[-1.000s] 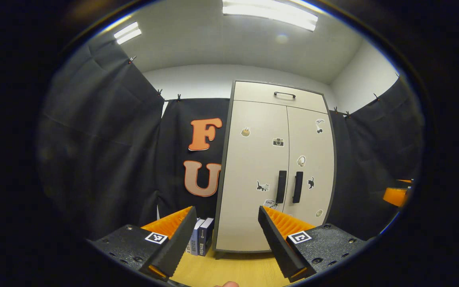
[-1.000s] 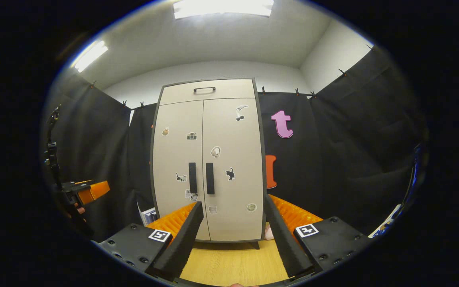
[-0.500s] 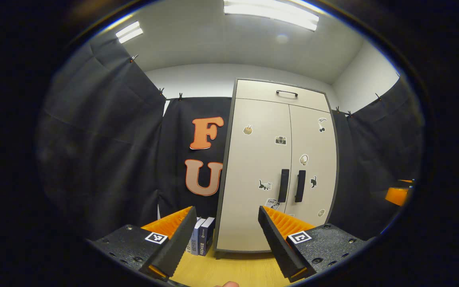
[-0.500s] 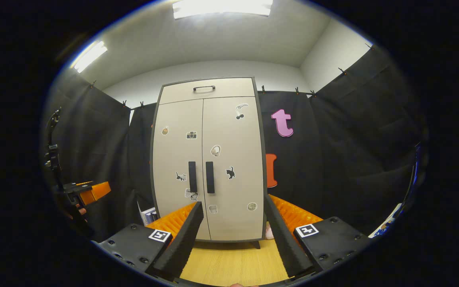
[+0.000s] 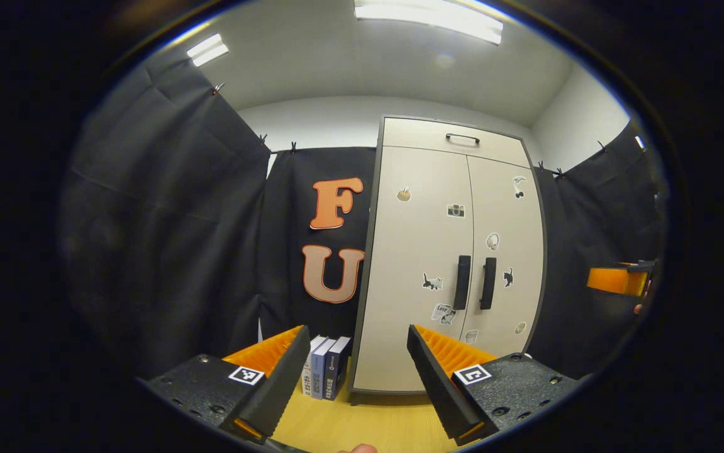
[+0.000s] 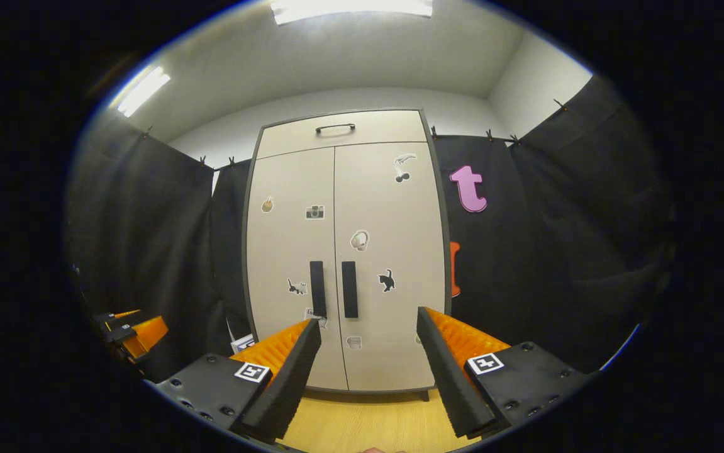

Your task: Open the right door of the double-door shoe cabinet with the right hand, and open the left door with the left hand.

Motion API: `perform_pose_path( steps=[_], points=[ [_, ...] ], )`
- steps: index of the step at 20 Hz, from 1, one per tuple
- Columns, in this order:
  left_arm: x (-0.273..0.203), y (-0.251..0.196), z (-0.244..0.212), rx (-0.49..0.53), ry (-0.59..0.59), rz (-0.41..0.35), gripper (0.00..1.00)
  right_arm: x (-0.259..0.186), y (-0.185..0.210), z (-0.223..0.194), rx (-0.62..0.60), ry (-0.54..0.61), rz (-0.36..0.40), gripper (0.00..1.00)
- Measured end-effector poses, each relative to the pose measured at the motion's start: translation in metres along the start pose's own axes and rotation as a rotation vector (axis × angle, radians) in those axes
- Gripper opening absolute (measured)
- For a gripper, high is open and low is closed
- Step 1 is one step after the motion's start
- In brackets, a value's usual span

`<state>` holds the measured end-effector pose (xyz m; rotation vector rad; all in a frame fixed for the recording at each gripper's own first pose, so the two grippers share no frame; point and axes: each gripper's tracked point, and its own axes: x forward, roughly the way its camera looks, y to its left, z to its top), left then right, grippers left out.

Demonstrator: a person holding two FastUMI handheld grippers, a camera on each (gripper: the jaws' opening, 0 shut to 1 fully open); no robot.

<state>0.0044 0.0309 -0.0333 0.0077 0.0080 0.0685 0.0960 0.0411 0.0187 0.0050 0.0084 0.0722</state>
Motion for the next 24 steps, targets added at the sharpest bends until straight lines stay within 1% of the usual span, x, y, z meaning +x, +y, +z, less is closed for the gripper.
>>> perform_pose_path(
  steps=[1, 2, 3, 7, 8, 9, 10, 11, 12, 14, 15, 16, 17, 19, 20, 21, 22, 23, 24],
  points=[
    [-0.001, 0.003, -0.003, -0.002, -0.002, 0.004, 0.94, 0.015, 0.002, 0.005, -0.003, -0.004, 0.003, 0.98],
    [-0.002, 0.006, -0.006, -0.001, -0.001, 0.012, 0.92, 0.032, 0.004, 0.007, 0.001, 0.000, 0.002, 0.98],
    [-0.002, 0.010, -0.008, -0.001, -0.004, 0.019, 0.94, 0.050, 0.006, 0.010, 0.009, -0.001, 0.006, 0.98],
    [-0.002, 0.022, -0.015, -0.004, -0.009, 0.054, 0.94, 0.121, 0.008, 0.016, -0.004, -0.005, 0.005, 0.98],
    [-0.002, 0.025, -0.018, -0.010, -0.004, 0.058, 0.92, 0.138, 0.011, 0.016, -0.003, -0.006, 0.009, 0.98],
    [-0.003, 0.028, -0.022, -0.015, -0.001, 0.063, 0.94, 0.156, 0.012, 0.015, 0.006, -0.002, 0.008, 0.98],
    [-0.003, 0.031, -0.025, -0.016, 0.003, 0.069, 0.92, 0.172, 0.012, 0.013, 0.019, 0.003, 0.005, 0.98],
    [-0.004, 0.034, -0.029, -0.017, 0.007, 0.075, 0.94, 0.187, 0.011, 0.007, 0.030, 0.024, -0.006, 0.98],
    [-0.005, 0.039, -0.031, -0.018, 0.010, 0.090, 0.94, 0.199, 0.012, -0.001, 0.030, 0.048, -0.007, 0.98],
    [-0.007, 0.051, -0.027, -0.037, -0.017, 0.124, 0.94, 0.222, 0.013, -0.012, 0.023, 0.067, -0.015, 0.98],
    [-0.007, 0.052, -0.029, -0.037, -0.018, 0.127, 0.97, 0.230, 0.014, -0.016, 0.018, 0.070, -0.019, 0.98],
    [-0.007, 0.054, -0.032, -0.027, -0.012, 0.129, 0.94, 0.239, 0.015, -0.023, 0.013, 0.076, -0.020, 0.98],
    [-0.008, 0.058, -0.034, -0.016, -0.012, 0.135, 0.94, 0.246, 0.015, -0.029, 0.008, 0.085, -0.022, 1.00],
    [-0.007, 0.063, -0.031, 0.002, -0.022, 0.147, 0.94, 0.260, 0.012, -0.043, -0.003, 0.112, -0.034, 0.98],
    [-0.007, 0.065, -0.032, 0.009, -0.023, 0.150, 0.94, 0.266, 0.010, -0.049, -0.001, 0.124, -0.043, 0.90],
    [-0.007, 0.065, -0.033, 0.013, -0.025, 0.151, 0.94, 0.271, 0.008, -0.055, 0.002, 0.136, -0.046, 0.91],
    [-0.006, 0.066, -0.032, 0.013, -0.028, 0.154, 0.92, 0.276, 0.008, -0.060, 0.004, 0.145, -0.048, 0.98],
    [-0.006, 0.066, -0.032, 0.012, -0.032, 0.153, 0.94, 0.280, 0.008, -0.065, 0.004, 0.153, -0.048, 0.97],
    [-0.005, 0.065, -0.033, 0.012, -0.033, 0.149, 0.94, 0.283, 0.009, -0.068, 0.004, 0.156, -0.044, 0.96]
  ],
)
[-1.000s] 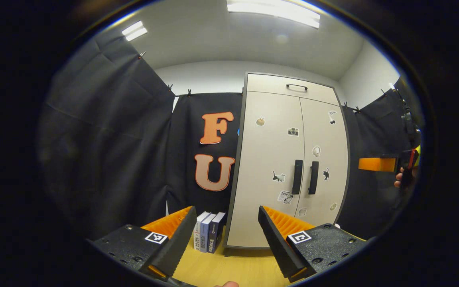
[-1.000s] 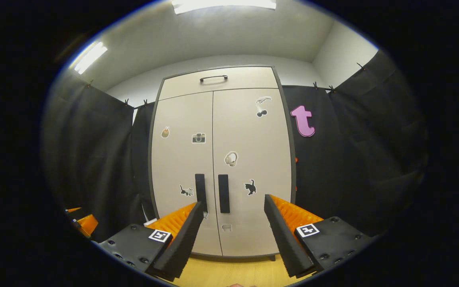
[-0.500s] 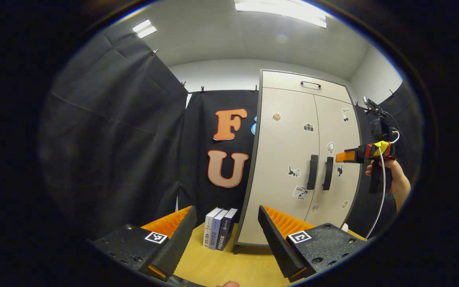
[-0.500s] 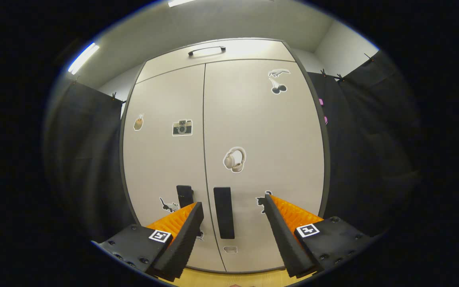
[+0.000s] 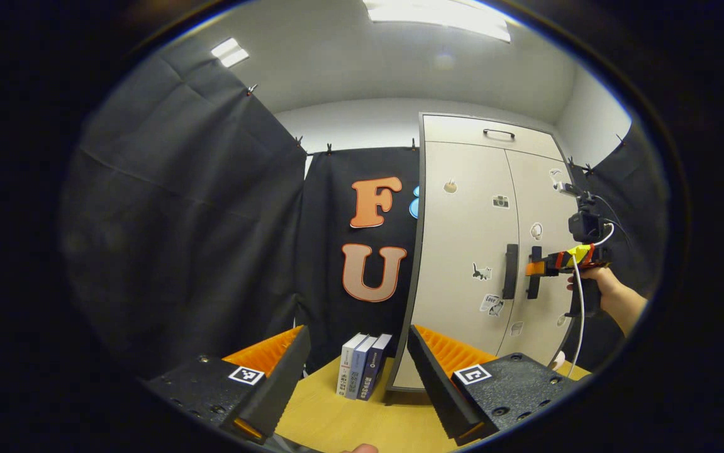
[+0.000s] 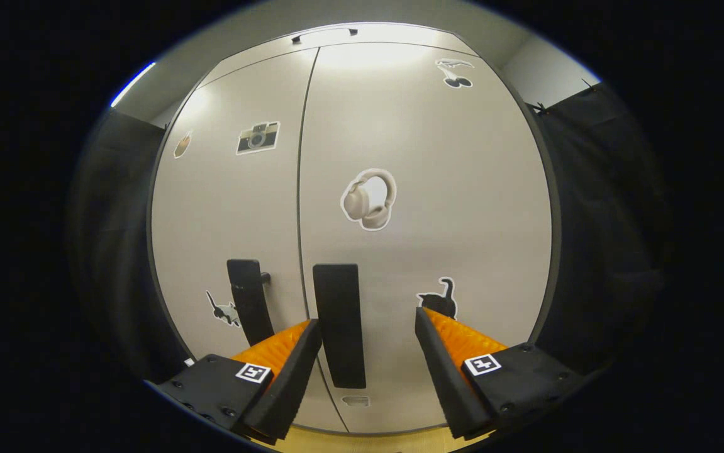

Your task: Open the right door of the double-door shoe cabinet with the right hand, and open the left door with the left hand.

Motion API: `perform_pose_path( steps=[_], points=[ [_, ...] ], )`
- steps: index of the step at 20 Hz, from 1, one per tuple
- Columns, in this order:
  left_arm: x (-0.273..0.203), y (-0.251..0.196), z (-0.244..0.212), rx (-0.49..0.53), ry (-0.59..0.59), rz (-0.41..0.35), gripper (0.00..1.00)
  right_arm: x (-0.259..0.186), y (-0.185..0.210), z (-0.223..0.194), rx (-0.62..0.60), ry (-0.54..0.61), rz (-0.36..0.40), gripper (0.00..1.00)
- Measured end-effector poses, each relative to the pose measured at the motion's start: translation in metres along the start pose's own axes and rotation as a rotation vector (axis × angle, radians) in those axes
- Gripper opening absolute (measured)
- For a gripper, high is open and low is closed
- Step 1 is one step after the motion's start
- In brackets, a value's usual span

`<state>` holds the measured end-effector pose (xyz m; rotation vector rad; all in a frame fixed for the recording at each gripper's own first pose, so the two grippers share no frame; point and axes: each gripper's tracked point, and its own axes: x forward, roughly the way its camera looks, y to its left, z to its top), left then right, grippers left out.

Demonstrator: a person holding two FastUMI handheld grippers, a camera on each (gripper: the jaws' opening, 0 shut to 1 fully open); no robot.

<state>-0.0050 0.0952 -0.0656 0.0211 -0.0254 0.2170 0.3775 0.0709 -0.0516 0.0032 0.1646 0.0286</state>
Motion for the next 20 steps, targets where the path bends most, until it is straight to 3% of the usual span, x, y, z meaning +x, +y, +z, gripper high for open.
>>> perform_pose_path(
  steps=[2, 3, 4, 5, 7, 8, 10, 12, 20],
  points=[
    [0.001, -0.001, -0.002, -0.002, 0.000, -0.009, 0.94, 0.008, 0.001, -0.004, -0.005, 0.003, -0.002, 0.90],
    [0.003, -0.002, -0.003, -0.005, -0.002, -0.013, 0.97, 0.013, 0.001, -0.008, -0.001, 0.010, -0.006, 0.80],
    [0.004, -0.002, -0.005, -0.008, -0.003, -0.017, 0.92, 0.011, 0.000, -0.006, -0.001, -0.006, -0.016, 0.79],
    [0.005, -0.003, -0.005, -0.006, -0.004, -0.020, 0.94, 0.012, 0.003, -0.007, -0.011, -0.017, -0.016, 0.79],
    [0.004, -0.003, -0.003, 0.012, -0.016, -0.025, 0.92, 0.010, 0.014, -0.010, -0.034, -0.034, 0.013, 0.69],
    [0.003, -0.004, -0.001, 0.022, -0.023, -0.026, 0.92, 0.013, 0.016, -0.014, -0.046, -0.034, 0.015, 0.45],
    [0.001, -0.009, 0.003, 0.029, -0.035, -0.039, 0.92, 0.008, 0.016, -0.015, -0.042, -0.022, 0.033, 0.35],
    [-0.001, -0.019, 0.003, 0.019, -0.035, -0.060, 0.94, 0.010, 0.016, -0.015, -0.007, -0.001, 0.055, 0.29],
    [-0.014, -0.047, 0.007, -0.003, -0.019, -0.109, 0.94, -0.024, 0.015, -0.027, 0.045, 0.073, 0.159, 0.30]
  ],
)
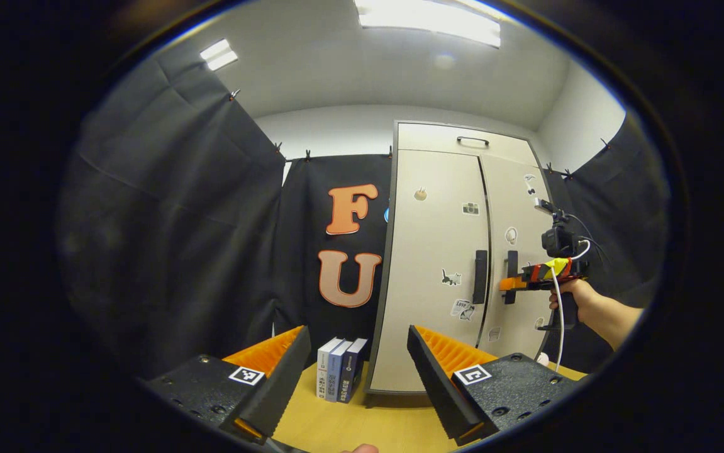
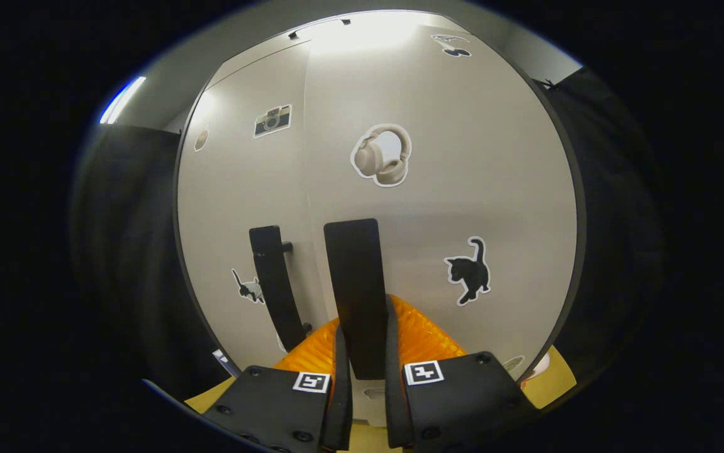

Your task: Open the right door of the double-door shoe cabinet with the right hand, and open the left door with the left hand.

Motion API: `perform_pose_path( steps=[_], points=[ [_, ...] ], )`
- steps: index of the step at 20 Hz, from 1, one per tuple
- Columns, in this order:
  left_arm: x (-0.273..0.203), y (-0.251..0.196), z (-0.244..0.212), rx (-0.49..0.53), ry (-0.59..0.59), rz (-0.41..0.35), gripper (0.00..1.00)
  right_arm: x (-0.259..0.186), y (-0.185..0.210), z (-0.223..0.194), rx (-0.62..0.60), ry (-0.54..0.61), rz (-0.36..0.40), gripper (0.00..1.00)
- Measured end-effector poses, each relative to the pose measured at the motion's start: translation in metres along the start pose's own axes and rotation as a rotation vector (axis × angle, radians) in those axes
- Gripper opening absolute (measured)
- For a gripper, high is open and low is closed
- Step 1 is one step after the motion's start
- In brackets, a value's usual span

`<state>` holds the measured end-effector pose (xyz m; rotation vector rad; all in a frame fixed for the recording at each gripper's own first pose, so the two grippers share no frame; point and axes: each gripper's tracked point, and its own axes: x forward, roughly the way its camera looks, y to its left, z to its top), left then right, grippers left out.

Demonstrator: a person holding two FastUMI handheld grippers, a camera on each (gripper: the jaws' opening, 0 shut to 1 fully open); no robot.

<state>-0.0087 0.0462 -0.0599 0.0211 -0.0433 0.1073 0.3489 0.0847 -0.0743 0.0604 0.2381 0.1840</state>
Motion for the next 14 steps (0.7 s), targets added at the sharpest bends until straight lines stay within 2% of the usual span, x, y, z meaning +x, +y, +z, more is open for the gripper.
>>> perform_pose_path(
  steps=[4, 5, 9, 10, 11, 12, 13, 14],
  points=[
    [-0.007, -0.023, 0.009, 0.001, -0.010, -0.009, 0.94, -0.038, -0.007, -0.003, -0.047, 0.007, 0.041, 0.30],
    [-0.008, -0.029, 0.012, 0.000, -0.019, -0.007, 0.97, -0.046, -0.009, -0.002, -0.043, 0.011, 0.056, 0.30],
    [-0.006, -0.059, 0.010, -0.044, -0.003, -0.036, 0.92, -0.061, -0.012, -0.003, -0.052, 0.032, 0.113, 0.31],
    [-0.007, -0.065, 0.010, -0.055, 0.001, -0.041, 0.94, -0.064, -0.014, -0.003, -0.050, 0.035, 0.122, 0.30],
    [-0.007, -0.067, 0.010, -0.056, 0.003, -0.037, 0.92, -0.068, -0.015, -0.003, -0.048, 0.032, 0.130, 0.31],
    [-0.009, -0.068, 0.010, -0.050, 0.003, -0.026, 0.94, -0.074, -0.018, -0.002, -0.029, 0.031, 0.146, 0.30],
    [-0.011, -0.070, 0.010, -0.046, 0.000, -0.015, 0.94, -0.075, -0.017, -0.002, 0.000, 0.028, 0.165, 0.21],
    [-0.012, -0.072, 0.012, -0.044, -0.006, -0.010, 0.94, -0.080, -0.018, -0.002, 0.016, 0.038, 0.188, 0.21]
  ],
)
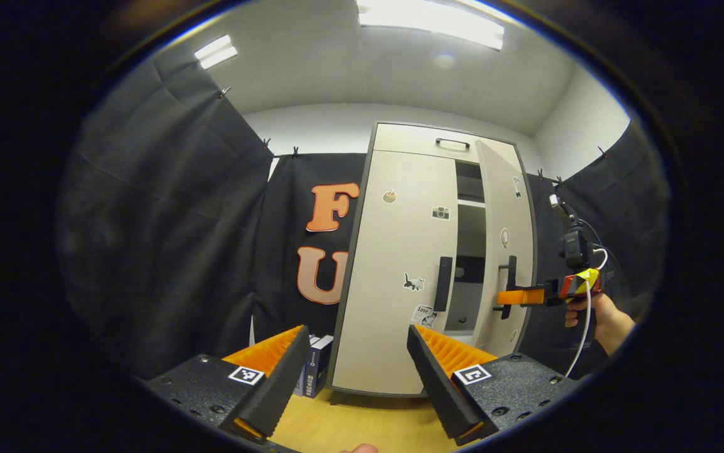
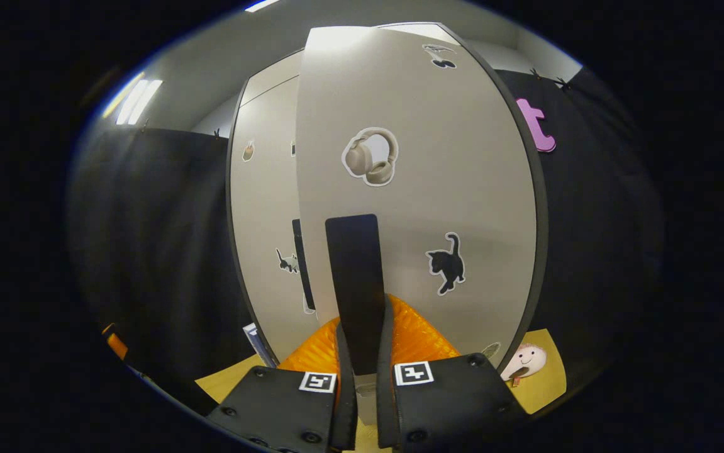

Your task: Open the right door of the double-door shoe cabinet with the right hand, and open the left door with the left hand.

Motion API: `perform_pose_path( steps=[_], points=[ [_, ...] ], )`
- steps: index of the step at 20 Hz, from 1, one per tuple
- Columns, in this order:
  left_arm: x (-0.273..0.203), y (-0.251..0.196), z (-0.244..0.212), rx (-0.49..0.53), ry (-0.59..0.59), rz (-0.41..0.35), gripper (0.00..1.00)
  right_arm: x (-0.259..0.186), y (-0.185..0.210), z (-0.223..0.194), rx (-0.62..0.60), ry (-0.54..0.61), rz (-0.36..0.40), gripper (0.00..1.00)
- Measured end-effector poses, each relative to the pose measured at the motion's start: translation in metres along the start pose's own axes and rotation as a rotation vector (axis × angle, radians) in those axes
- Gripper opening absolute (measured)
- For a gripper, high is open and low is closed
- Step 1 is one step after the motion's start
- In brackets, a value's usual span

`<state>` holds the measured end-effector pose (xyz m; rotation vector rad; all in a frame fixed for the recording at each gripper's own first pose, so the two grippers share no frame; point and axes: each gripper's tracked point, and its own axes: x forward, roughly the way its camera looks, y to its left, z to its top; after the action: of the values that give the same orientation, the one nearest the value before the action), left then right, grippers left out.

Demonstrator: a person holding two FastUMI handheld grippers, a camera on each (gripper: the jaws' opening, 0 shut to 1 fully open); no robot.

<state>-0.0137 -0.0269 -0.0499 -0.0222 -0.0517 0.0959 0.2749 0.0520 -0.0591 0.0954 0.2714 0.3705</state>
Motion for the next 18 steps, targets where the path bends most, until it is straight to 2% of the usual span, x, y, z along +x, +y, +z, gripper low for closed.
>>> perform_pose_path(
  steps=[1, 4, 6, 8, 9, 10, 15, 17, 18],
  points=[
    [0.001, -0.003, 0.001, 0.003, -0.005, 0.006, 0.92, -0.003, -0.001, 0.001, 0.011, 0.002, 0.013, 0.21],
    [0.001, -0.010, 0.003, 0.029, -0.017, 0.027, 0.94, -0.010, -0.003, 0.003, -0.012, 0.003, 0.035, 0.21],
    [0.003, -0.017, 0.001, 0.032, -0.019, 0.032, 0.92, -0.016, -0.005, 0.002, -0.006, 0.005, 0.054, 0.21],
    [0.004, -0.025, -0.004, 0.022, -0.010, 0.028, 0.94, -0.027, -0.006, 0.006, -0.002, 0.006, 0.072, 0.21],
    [0.005, -0.029, -0.006, 0.015, -0.007, 0.024, 0.92, -0.030, -0.008, 0.007, -0.008, 0.005, 0.077, 0.21],
    [0.006, -0.033, -0.010, 0.009, -0.001, 0.022, 0.94, -0.035, -0.010, 0.007, -0.014, 0.005, 0.078, 0.21],
    [0.016, -0.056, -0.022, 0.005, 0.022, 0.004, 0.92, -0.049, -0.025, 0.011, -0.028, 0.011, 0.077, 0.20],
    [0.021, -0.067, -0.024, 0.012, 0.023, -0.012, 0.97, -0.052, -0.028, 0.012, -0.026, -0.001, 0.072, 0.20],
    [0.023, -0.072, -0.026, 0.018, 0.026, -0.020, 0.92, -0.053, -0.031, 0.013, -0.029, -0.014, 0.065, 0.20]
  ],
)
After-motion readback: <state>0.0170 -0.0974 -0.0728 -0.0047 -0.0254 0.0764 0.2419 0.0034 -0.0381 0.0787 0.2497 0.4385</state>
